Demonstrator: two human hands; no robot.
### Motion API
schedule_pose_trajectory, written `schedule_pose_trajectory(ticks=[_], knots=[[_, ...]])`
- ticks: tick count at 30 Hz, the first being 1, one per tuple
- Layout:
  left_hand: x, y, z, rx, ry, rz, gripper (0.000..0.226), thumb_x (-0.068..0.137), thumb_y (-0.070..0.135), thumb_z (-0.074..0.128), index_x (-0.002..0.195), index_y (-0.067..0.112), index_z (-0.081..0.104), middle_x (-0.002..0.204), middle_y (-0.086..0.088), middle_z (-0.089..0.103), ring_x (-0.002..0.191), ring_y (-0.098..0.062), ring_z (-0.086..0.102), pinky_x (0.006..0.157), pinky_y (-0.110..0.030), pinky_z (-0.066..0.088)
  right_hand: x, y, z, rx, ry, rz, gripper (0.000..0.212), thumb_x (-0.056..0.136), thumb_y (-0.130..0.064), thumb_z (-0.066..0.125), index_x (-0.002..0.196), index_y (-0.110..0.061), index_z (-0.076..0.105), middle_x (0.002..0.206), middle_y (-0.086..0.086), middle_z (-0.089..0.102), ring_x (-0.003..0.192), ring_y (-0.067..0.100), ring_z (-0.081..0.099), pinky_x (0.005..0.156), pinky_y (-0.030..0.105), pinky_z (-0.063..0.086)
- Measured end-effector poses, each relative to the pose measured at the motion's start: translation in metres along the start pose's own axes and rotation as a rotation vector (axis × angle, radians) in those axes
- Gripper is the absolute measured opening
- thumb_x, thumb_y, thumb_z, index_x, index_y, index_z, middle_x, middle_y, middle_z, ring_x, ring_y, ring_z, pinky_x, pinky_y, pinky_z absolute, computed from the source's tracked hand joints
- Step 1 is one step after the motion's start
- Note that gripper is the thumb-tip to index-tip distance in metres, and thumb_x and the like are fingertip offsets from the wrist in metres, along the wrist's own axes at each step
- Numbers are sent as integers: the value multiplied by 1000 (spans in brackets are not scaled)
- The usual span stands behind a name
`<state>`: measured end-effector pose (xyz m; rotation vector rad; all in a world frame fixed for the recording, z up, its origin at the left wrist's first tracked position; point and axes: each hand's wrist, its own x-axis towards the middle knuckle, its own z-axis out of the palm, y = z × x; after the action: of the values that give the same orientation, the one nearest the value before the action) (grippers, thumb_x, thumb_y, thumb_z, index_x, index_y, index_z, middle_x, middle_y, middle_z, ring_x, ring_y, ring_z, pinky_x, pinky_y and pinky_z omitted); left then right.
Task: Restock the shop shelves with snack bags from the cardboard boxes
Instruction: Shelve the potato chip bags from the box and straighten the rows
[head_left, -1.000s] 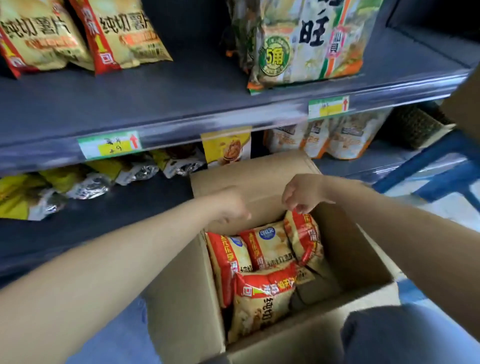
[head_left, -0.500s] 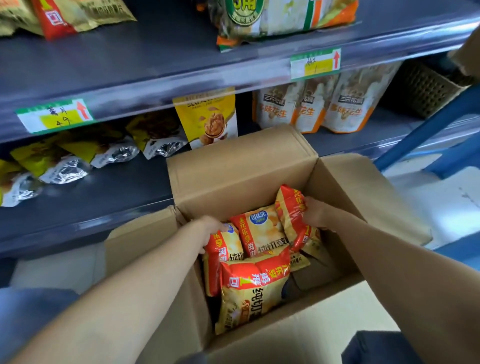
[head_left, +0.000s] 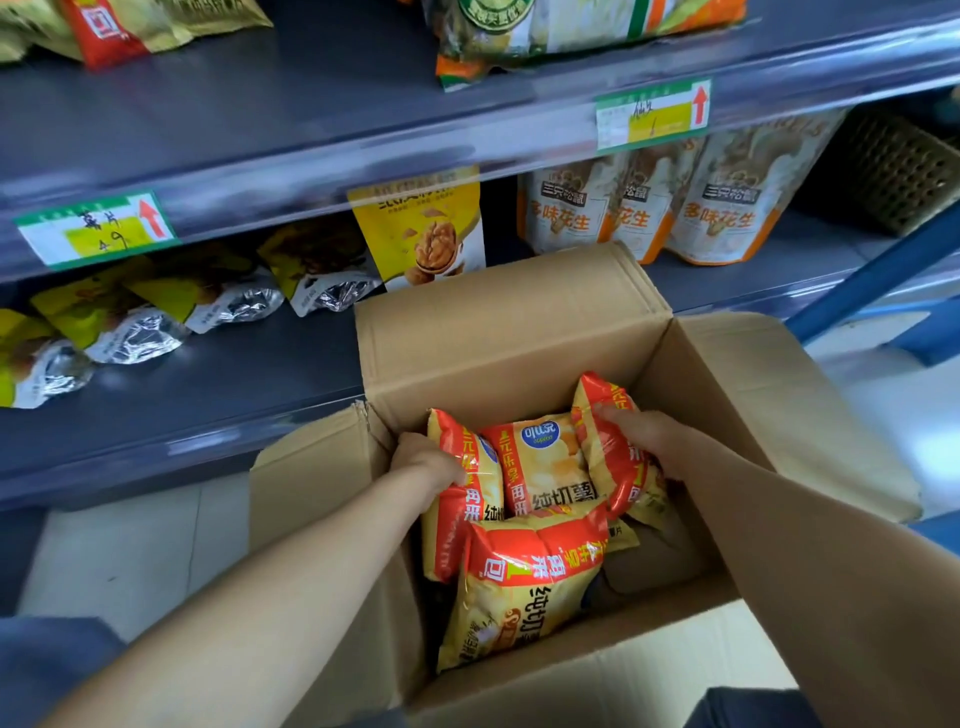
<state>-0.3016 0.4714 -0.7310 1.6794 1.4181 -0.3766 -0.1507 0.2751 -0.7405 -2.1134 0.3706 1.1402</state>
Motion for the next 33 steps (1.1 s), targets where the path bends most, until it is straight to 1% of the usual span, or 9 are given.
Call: schedule_pose_trajectory(ticks=[4, 8, 12, 15, 17, 20, 22, 28, 33], knots=[[-6, 6, 4, 87, -21, 91, 81, 69, 15, 82, 136, 7, 38, 135, -15, 52, 121, -33, 54, 98, -39, 49, -4, 1, 0, 100, -38, -30, 57, 91, -50, 50, 129, -8, 54, 115, 16, 66, 101, 29, 63, 95, 39, 48], [-9, 13, 4, 293, 12, 198, 72, 80, 15, 73, 139, 13, 32, 134, -12, 55, 122, -30, 55, 97, -35, 48, -19, -1, 8, 74, -151, 34, 41, 88, -37, 60, 118, -12, 49, 95, 11, 62, 79, 26, 59, 61, 33, 44], [-13, 13, -2, 420, 114, 219, 53, 84, 15, 68, 131, 6, 44, 132, -12, 56, 122, -29, 55, 96, -34, 47, -17, 2, 7, 97, -139, 11, 83, 70, -41, 77, 138, -15, 37, 123, 13, 60, 102, 31, 62, 90, 45, 50], [-17, 11, -15, 433, 116, 249, 46, 84, 18, 68, 126, 6, 51, 129, -12, 57, 119, -28, 57, 95, -33, 48, -19, 5, 8, 107, -160, 20, 68, 79, -53, 65, 132, -16, 46, 130, 8, 56, 121, 29, 51, 110, 42, 33], [-21, 12, -26, 425, 128, 273, 48, 83, 18, 68, 127, 7, 51, 130, -11, 56, 119, -28, 56, 97, -33, 48, -18, 4, 9, 106, -172, 30, 59, 80, -59, 60, 123, -18, 52, 124, 6, 59, 116, 26, 52, 104, 38, 35], [-27, 13, -42, 405, 145, 296, 52, 84, 20, 68, 131, 9, 49, 132, -9, 54, 120, -27, 55, 99, -35, 47, -27, 0, 12, 193, -258, -7, 38, 89, -49, 54, 90, -11, 54, 84, 8, 57, 76, 20, 53, 82, 30, 33], [-32, 14, -51, 399, 143, 308, 54, 84, 21, 69, 133, 9, 48, 132, -10, 54, 119, -28, 56, 98, -37, 48, -32, -2, 15, 216, -289, 8, 36, 88, -46, 56, 81, -12, 52, 80, 10, 55, 79, 23, 53, 91, 35, 31], [-45, 16, -71, 274, 91, 340, 46, 77, 20, 74, 119, 12, 58, 118, -10, 63, 104, -30, 63, 93, -41, 52, -30, -5, 24, 193, -385, 45, 37, 81, -43, 68, 98, -10, 63, 87, 14, 71, 82, 27, 65, 76, 37, 49], [-57, 26, -83, 139, 31, 420, 44, 76, 13, 74, 117, 13, 59, 112, -10, 65, 97, -29, 65, 89, -45, 54, -38, -13, 24, 114, -366, 10, 50, 69, -32, 79, 111, -8, 64, 92, 14, 75, 85, 27, 70, 89, 42, 53]])
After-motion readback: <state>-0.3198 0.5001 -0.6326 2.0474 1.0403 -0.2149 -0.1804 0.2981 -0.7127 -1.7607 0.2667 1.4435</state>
